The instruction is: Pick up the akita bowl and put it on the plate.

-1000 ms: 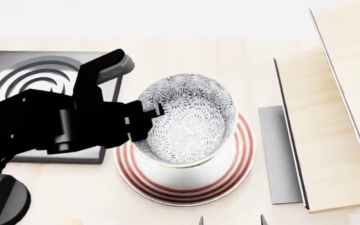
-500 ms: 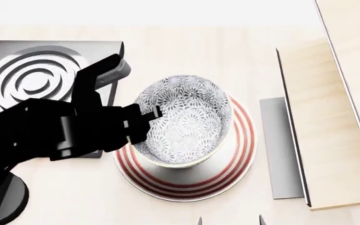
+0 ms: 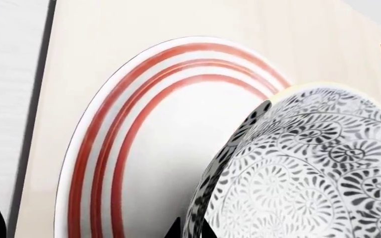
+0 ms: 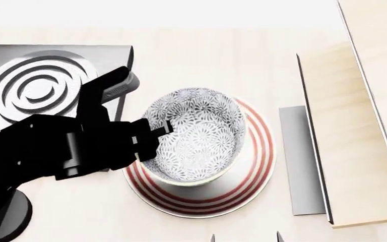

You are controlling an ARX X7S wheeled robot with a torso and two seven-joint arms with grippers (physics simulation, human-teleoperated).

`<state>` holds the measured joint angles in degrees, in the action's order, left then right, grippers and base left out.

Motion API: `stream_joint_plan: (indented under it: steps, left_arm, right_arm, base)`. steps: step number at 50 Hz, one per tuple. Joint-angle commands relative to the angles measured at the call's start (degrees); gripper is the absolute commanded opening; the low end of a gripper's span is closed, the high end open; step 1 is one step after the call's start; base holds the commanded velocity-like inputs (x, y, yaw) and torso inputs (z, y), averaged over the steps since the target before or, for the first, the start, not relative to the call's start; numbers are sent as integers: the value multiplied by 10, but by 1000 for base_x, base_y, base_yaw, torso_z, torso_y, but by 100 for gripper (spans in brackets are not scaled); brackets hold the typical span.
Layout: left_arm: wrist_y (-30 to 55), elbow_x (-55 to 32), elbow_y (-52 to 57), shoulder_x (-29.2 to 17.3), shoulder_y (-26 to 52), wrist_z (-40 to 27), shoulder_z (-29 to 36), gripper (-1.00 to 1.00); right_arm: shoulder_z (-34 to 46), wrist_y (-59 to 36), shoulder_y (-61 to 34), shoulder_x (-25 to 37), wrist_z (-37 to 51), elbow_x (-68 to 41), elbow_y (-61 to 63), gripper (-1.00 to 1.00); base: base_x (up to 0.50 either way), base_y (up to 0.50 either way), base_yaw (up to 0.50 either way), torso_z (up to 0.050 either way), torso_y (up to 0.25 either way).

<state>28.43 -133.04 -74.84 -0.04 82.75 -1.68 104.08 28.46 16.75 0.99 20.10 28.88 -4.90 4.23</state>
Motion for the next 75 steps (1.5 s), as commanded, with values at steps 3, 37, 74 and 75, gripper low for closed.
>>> stream_joint_plan:
  steps: [3, 37, 74, 75]
  left_arm:
    - [-1, 3, 0, 0, -6, 0, -29, -100]
    - [-1, 15, 0, 0, -4, 5, -29, 100]
    - [-10, -244, -1, 0, 51, 67, 347, 100]
    - [-12, -262, -1, 0, 53, 71, 366, 100]
  right_arm:
    - [2, 0, 1, 3, 1, 0, 5, 100]
    - [11, 4, -2, 2, 1, 2, -4, 100]
    - [24, -10, -3, -1, 9, 16, 7, 100]
    - [24, -10, -4, -1, 9, 15, 6, 100]
  base:
    - [0, 0, 0, 9, -5]
    - [0, 0, 0, 7, -7]
    - [0, 0, 0, 1, -1]
    - [0, 0, 0, 0, 0]
